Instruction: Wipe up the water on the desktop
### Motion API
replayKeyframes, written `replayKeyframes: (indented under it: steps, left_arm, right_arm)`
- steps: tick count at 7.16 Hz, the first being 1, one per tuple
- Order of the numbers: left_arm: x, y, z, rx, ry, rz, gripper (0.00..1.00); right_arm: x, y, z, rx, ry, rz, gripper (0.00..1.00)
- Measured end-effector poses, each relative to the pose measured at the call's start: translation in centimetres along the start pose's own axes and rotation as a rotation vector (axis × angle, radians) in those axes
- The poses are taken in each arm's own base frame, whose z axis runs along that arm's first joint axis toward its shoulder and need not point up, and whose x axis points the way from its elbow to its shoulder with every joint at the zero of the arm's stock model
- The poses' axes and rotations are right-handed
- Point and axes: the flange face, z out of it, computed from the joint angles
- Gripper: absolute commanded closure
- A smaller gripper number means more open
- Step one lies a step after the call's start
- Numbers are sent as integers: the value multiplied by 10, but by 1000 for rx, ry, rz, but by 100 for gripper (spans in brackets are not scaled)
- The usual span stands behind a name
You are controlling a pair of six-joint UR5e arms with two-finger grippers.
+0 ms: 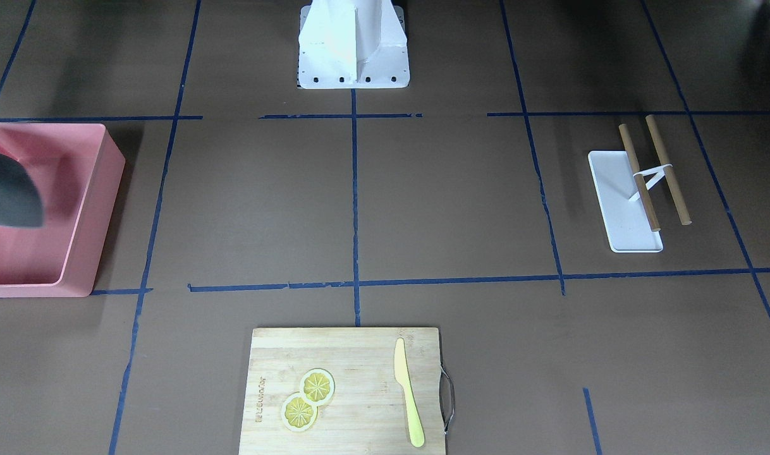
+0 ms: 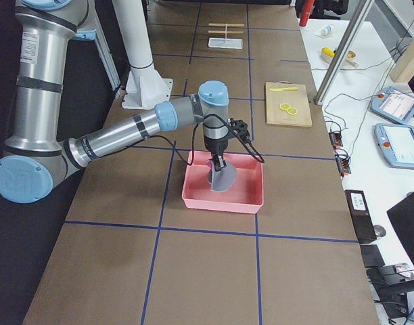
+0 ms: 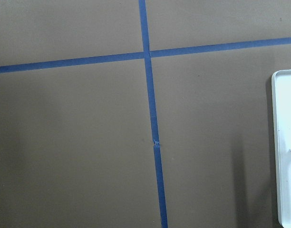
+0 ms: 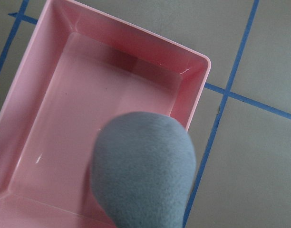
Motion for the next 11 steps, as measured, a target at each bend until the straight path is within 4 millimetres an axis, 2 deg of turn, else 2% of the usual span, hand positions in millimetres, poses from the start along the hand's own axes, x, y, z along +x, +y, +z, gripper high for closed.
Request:
replayKeyframes:
  steps: [2, 3, 5, 6, 7, 8, 11]
  left_arm:
    - [0, 1, 0, -1, 0, -1, 0]
    - [-1, 2, 1, -2, 1, -2, 0]
    - [-1, 3, 2, -4, 1, -4, 0]
    - [-2, 3, 2, -4, 2, -4, 0]
    - [-2, 3, 2, -5, 2, -5, 0]
    - [-2, 3, 2, -5, 2, -5, 0]
    - [-2, 3, 3, -7, 2, -5, 0]
  right_arm:
    - [6, -1, 1, 0, 2, 1, 100]
    - [2, -8, -2, 10, -8, 19, 100]
    - [-20, -31, -8, 32, -39, 85, 100]
    - [-30, -39, -8, 35, -48, 100, 91]
    - [-33, -41, -8, 34, -52, 106, 21]
    - [-34, -42, -7, 31, -56, 111, 0]
    - [-34, -40, -4, 24, -66, 118, 0]
